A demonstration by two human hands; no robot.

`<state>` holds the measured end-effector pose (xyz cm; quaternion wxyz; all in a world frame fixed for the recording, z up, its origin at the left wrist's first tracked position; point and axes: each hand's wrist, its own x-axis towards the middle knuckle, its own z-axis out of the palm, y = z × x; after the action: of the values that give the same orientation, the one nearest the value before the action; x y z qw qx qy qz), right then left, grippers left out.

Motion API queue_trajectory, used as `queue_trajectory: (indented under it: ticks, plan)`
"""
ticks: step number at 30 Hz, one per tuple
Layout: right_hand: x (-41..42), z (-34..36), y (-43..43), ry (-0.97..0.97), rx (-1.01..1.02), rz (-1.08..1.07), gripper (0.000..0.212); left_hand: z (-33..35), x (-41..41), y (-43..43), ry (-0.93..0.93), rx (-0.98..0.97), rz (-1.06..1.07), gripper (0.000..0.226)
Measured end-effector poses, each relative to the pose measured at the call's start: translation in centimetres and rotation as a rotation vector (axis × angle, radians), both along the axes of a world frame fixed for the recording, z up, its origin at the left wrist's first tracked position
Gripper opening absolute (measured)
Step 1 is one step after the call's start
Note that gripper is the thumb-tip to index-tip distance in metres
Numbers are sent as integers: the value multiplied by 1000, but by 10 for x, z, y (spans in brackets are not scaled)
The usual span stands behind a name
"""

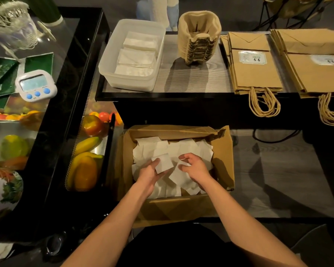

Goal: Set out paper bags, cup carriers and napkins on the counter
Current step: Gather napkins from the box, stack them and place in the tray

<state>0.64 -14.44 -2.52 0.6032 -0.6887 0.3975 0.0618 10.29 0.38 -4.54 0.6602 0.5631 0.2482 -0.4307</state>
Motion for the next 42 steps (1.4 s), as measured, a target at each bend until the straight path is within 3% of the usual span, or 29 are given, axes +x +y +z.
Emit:
queue_trajectory:
  ticks: [4, 7, 11, 18, 24, 29, 31, 35, 38, 42]
  plan:
    - [1, 9, -4, -94, 85, -25, 29, -8, 2, 3, -245, 277, -257, 40]
    - [9, 16, -2, -168, 140, -11, 38, -7, -1, 2, -254, 236, -336, 45]
    - [17, 14, 5, -138, 85, -115, 49, 1, -8, 1, -154, 16, -356, 60]
    - [11, 4, 12, -76, 56, -193, 37, -6, -13, 11, -237, 154, -395, 48]
    - [-2, 9, -3, -53, 30, 43, 51, 0, -12, 12, -258, 218, -338, 50]
    - [-3, 3, -7, -13, 17, 141, 49, -38, -11, 13, -302, 269, -296, 76]
    - [-4, 1, -5, -12, 21, 116, 42, -21, -12, 10, -303, 268, -265, 89]
    - [-5, 1, -1, 11, 55, 41, 15, 3, -10, 5, -249, 258, -144, 49]
    - [-5, 2, 1, 3, 174, -97, 7, 7, -9, 5, -213, 256, -91, 50]
    - [-1, -2, -2, 22, 394, -341, 15, 7, -8, 5, -173, 201, -44, 42]
